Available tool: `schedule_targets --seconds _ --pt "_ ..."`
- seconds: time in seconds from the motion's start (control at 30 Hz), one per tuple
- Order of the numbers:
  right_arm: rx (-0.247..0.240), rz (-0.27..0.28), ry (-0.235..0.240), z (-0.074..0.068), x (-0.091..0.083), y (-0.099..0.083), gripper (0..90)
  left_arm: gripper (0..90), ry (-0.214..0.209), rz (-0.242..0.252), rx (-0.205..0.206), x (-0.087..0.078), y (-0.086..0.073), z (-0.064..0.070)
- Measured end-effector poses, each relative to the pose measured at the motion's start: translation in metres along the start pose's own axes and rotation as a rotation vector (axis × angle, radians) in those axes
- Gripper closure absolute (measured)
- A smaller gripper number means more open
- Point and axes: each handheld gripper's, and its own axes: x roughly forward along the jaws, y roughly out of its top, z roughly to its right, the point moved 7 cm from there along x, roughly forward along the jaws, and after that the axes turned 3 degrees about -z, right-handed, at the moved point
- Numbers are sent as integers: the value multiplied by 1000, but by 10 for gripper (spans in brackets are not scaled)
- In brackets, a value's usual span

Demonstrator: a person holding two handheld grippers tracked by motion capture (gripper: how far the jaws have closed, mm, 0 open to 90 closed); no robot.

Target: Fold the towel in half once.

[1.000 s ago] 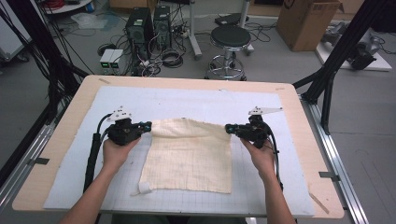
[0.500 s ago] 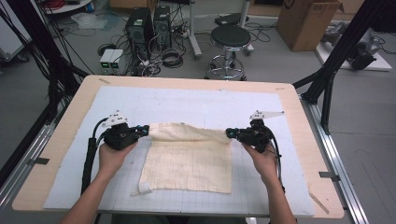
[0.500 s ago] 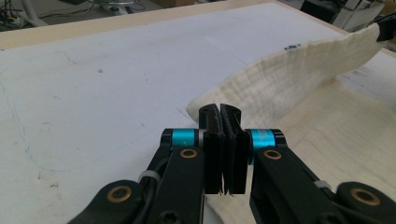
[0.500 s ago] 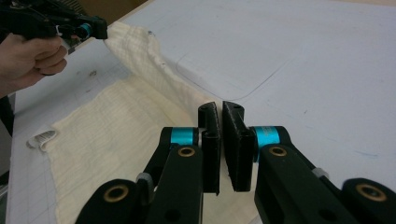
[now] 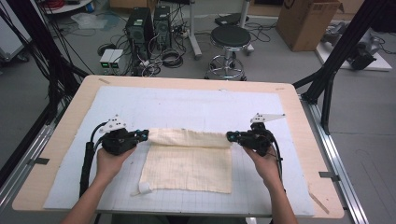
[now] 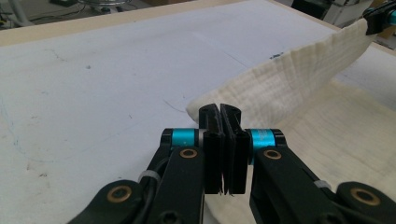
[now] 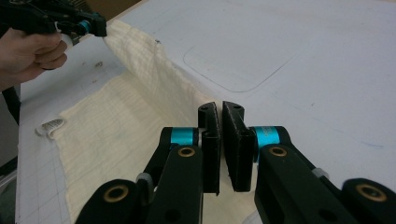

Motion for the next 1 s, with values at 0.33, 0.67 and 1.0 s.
schedule_targets --seconds 0.33,0.67,1.0 --pt "-12 -1 2 -5 -3 -3 859 876 -11 -4 12 -3 0 6" --pt "-25 -3 8 -12 -6 -8 859 876 -16 -19 5 -7 -12 10" --pt "-30 -19 5 -17 -8 -17 859 876 -27 -33 21 -12 -20 16"
